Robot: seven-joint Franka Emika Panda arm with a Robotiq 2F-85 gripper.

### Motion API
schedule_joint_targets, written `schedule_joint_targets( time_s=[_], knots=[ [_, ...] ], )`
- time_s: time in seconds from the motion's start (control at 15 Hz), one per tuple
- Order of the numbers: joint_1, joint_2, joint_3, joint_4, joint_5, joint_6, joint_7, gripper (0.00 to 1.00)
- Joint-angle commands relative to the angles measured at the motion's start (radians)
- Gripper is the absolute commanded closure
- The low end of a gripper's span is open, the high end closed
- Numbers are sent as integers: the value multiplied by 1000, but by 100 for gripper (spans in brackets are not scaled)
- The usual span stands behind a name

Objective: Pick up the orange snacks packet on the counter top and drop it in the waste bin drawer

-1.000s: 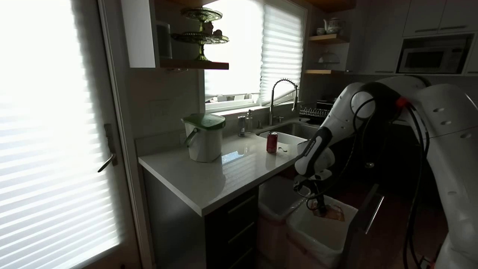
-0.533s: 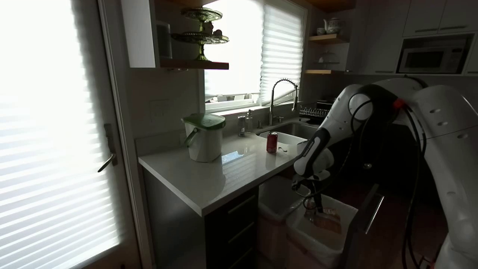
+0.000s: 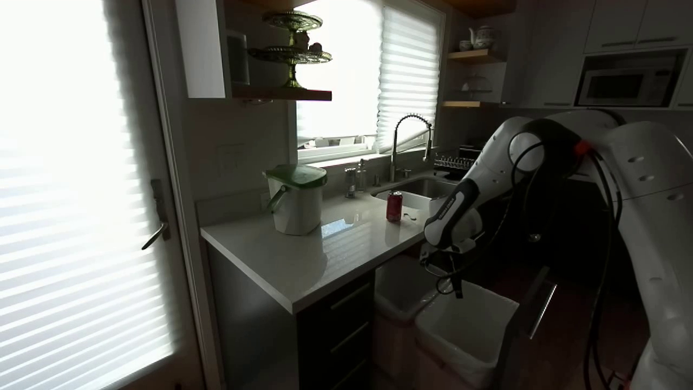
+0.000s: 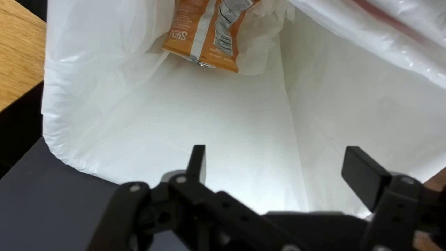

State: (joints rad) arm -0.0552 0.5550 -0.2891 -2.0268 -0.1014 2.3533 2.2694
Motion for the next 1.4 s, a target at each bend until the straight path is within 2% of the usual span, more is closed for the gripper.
schedule_joint_targets(
  time_s=[0.0,0.13,0.33,0.53,0.73,0.93,1.2,1.27,1.33],
  knots=[
    [-5,-42,14,-9,-11,17,-77,0],
    [7,-82,18,-18,-43,43,-156,0],
    [54,-173,10,-15,-117,24,-220,0],
    [81,-278,36,-18,-175,-3,-306,0],
    [84,-397,83,-29,-200,-76,-442,0],
    [74,-494,133,-15,-192,-209,-606,0],
    [71,-569,185,40,-283,-360,-755,0],
    [56,-540,185,35,-238,-314,-696,0],
    [55,-557,195,42,-250,-336,-721,0]
  ],
)
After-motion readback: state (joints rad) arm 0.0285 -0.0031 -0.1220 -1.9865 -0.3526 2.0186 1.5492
